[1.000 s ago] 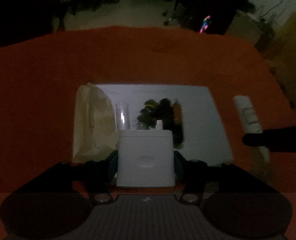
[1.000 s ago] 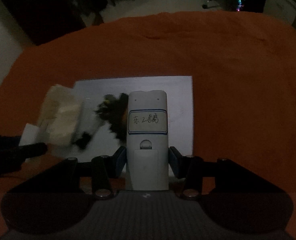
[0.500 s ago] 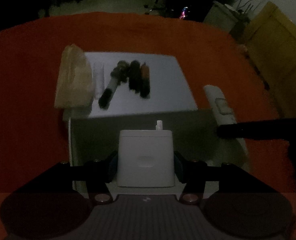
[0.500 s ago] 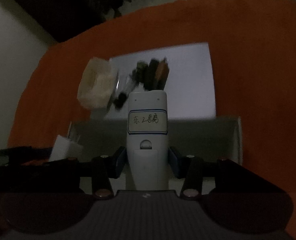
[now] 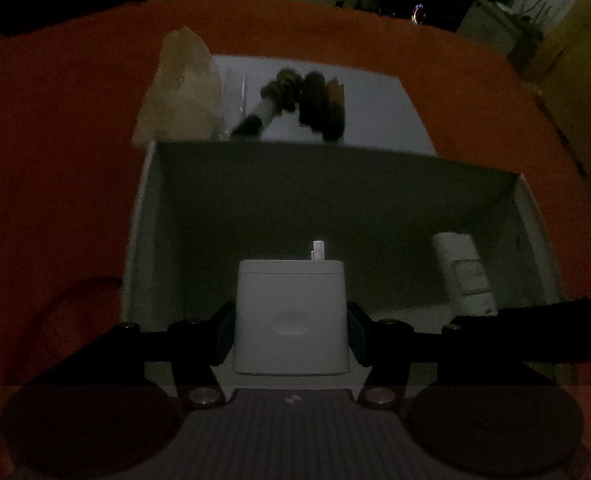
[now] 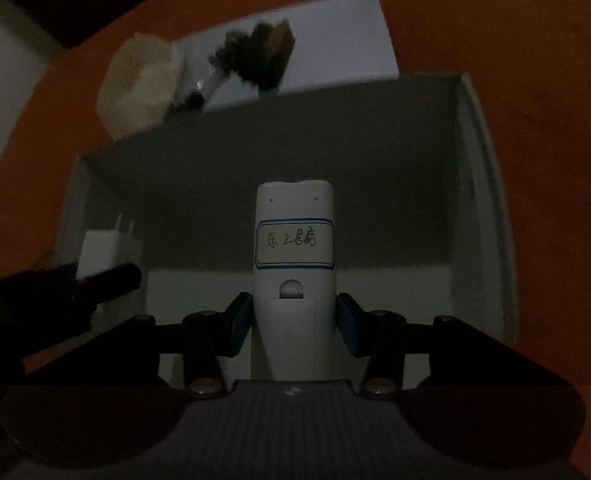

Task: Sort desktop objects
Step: 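Lower the charger into the box with the left tool while the right tool lowers the spray bottle, then open both tools and withdraw them from the box, then move both tools back toward the remaining objects on the sheet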

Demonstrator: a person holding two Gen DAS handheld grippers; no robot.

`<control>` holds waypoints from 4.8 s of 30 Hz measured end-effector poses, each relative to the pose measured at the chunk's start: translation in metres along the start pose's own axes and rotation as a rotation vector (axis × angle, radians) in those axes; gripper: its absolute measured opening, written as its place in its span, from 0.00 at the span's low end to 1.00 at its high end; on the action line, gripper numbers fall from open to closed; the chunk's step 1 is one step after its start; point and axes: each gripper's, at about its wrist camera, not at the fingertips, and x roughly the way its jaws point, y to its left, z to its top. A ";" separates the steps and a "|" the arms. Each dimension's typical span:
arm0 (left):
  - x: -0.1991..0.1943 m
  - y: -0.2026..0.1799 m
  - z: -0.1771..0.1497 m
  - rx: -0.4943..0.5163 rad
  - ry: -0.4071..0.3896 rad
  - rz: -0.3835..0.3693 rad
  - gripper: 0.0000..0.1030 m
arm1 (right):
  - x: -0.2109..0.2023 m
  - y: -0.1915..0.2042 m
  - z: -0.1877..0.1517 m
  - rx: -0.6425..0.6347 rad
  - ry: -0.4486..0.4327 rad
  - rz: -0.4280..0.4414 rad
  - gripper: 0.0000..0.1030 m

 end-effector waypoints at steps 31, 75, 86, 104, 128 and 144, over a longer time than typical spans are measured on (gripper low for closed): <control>0.079 -0.030 -0.021 0.033 0.205 0.103 0.50 | 0.074 -0.022 -0.016 -0.021 0.127 -0.184 0.47; -0.049 0.021 0.048 -0.077 -0.050 0.007 0.66 | -0.020 -0.007 0.017 0.024 0.078 -0.049 0.53; -0.117 0.020 0.080 -0.134 -0.123 0.078 0.87 | -0.039 0.010 0.020 -0.108 0.044 -0.024 0.53; -0.115 -0.030 0.110 -0.011 -0.263 0.289 1.00 | -0.078 0.023 0.072 -0.136 -0.080 -0.066 0.56; 0.005 -0.004 0.166 0.001 -0.115 0.067 1.00 | -0.062 0.041 0.172 -0.007 -0.205 -0.118 0.56; 0.108 0.025 0.202 -0.068 -0.079 -0.070 0.75 | 0.066 0.012 0.227 0.029 -0.142 -0.102 0.54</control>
